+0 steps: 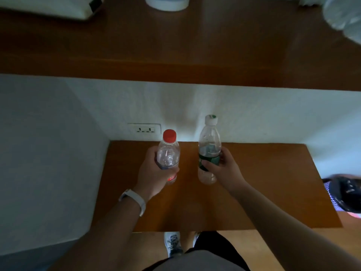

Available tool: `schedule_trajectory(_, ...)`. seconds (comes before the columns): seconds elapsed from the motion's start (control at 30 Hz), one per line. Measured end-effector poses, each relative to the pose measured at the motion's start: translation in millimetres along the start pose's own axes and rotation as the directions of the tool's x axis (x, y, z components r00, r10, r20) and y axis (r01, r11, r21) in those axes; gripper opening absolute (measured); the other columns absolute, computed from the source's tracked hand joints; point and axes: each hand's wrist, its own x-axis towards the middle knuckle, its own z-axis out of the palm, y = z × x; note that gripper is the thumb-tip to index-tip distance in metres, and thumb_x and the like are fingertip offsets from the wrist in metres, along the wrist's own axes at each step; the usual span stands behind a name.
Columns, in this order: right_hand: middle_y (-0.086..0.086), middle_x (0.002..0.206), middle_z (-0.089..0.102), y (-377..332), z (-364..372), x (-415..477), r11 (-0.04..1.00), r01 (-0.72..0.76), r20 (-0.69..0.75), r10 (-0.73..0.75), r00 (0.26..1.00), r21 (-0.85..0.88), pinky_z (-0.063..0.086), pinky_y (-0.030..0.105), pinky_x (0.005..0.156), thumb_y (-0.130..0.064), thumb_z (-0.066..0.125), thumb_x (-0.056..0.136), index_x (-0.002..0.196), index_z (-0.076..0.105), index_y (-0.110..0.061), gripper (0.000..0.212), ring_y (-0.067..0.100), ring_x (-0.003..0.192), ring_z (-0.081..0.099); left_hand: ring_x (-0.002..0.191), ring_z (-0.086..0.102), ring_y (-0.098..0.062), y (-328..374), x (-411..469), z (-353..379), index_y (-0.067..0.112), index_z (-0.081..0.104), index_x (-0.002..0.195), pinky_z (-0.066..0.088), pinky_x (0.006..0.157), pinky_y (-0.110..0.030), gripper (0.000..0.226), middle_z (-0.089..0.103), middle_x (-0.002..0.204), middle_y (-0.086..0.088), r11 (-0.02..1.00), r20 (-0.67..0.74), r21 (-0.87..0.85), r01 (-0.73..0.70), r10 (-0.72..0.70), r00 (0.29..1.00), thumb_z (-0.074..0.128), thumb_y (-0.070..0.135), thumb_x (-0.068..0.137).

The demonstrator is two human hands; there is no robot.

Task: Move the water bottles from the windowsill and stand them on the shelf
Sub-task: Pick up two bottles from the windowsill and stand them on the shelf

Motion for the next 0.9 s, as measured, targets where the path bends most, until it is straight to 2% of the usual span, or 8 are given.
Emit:
schedule_trajectory(0.17,-0.011,0.117,0.062,8.9,12.1,30.1,0.995,0.004,-0.003,-0.004,1.0,-0.102,0.054,0.028,0.083,-0.031,0.082,0.077,0.133,0.048,-0.024,0.066,0.007,0.106,0.061,0.104,0.064,-0.015,-9.9,17.0,1.7,0.025,0.047,0.129,0.056,0.083,-0.03,0.076,0.062,0.116,0.002,1.0,-0.006,0.011,-0.002,0.002,1.0,0.089,0.008,0.068)
schedule_trajectory(0.3,-0.016,0.113,0.059,16.9,19.4,48.6,0.99,0.014,-0.011,-0.016,1.0,-0.139,0.049,0.018,0.076,-0.03,0.082,0.077,0.133,0.045,-0.022,0.068,0.0,0.098,0.059,0.104,0.063,-0.02,-23.2,22.3,5.2,0.017,0.045,0.133,0.056,0.069,-0.017,0.077,0.06,0.119,-0.003,1.0,-0.009,0.019,0.016,-0.016,1.0,0.086,0.0,0.07)
schedule_trajectory(0.43,-0.021,0.105,0.056,23.8,28.5,60.1,0.988,0.019,-0.042,-0.026,0.999,-0.153,0.046,0.014,0.07,-0.028,0.083,0.076,0.128,0.043,-0.027,0.065,-0.004,0.092,0.056,0.102,0.064,-0.019,-36.2,22.1,9.7,0.016,0.044,0.133,0.055,0.069,-0.015,0.077,0.059,0.119,-0.004,0.999,-0.032,0.018,0.044,-0.043,0.999,0.086,-0.002,0.07)
schedule_trajectory(0.5,-0.022,0.104,0.055,28.3,31.4,64.0,0.985,0.019,-0.041,-0.027,0.999,-0.17,0.045,0.014,0.069,-0.027,0.082,0.077,0.127,0.041,-0.027,0.065,-0.005,0.091,0.056,0.1,0.065,-0.018,-41.9,22.2,11.0,0.018,0.045,0.132,0.057,0.071,-0.019,0.077,0.061,0.116,-0.003,0.997,-0.036,0.043,0.063,-0.061,0.997,0.087,0.001,0.07)
schedule_trajectory(0.6,-0.018,0.11,0.057,37.7,33.9,67.9,0.983,0.022,-0.021,-0.027,0.999,-0.185,0.049,0.018,0.074,-0.029,0.084,0.075,0.132,0.041,-0.027,0.072,0.001,0.097,0.059,0.103,0.067,-0.025,-48.9,22.8,8.7,0.027,0.046,0.13,0.061,0.082,-0.045,0.078,0.063,0.116,-0.002,0.994,-0.041,0.078,0.082,-0.079,0.996,0.089,0.013,0.065)
schedule_trajectory(0.63,-0.017,0.112,0.057,40.6,34.5,68.5,0.982,0.025,-0.02,-0.029,0.999,-0.189,0.049,0.018,0.074,-0.03,0.084,0.075,0.133,0.04,-0.027,0.074,0.002,0.099,0.059,0.103,0.067,-0.025,-51.8,22.8,7.7,0.027,0.047,0.129,0.061,0.083,-0.048,0.077,0.063,0.116,-0.001,0.992,-0.039,0.097,0.081,-0.077,0.996,0.089,0.014,0.066)
schedule_trajectory(0.8,-0.012,0.122,0.057,46.0,32.7,69.9,0.967,0.047,0.013,-0.045,0.999,-0.252,0.046,0.016,0.075,-0.032,0.083,0.076,0.139,0.036,-0.026,0.078,0.007,0.106,0.057,0.104,0.062,-0.003,-59.1,16.3,7.8,0.024,0.046,0.129,0.052,0.085,-0.017,0.072,0.062,0.116,0.004,0.984,0.027,0.162,0.076,-0.081,0.996,0.088,0.009,0.072)
schedule_trajectory(0.9,-0.012,0.123,0.056,45.9,30.4,69.2,0.966,0.052,0.028,-0.047,0.999,-0.253,0.045,0.017,0.078,-0.032,0.082,0.077,0.141,0.036,-0.026,0.079,0.008,0.109,0.057,0.108,0.061,-0.003,-59.0,13.3,4.6,0.027,0.046,0.133,0.05,0.094,-0.024,0.073,0.062,0.12,0.009,0.98,0.05,0.184,0.071,-0.082,0.995,0.088,0.02,0.073)
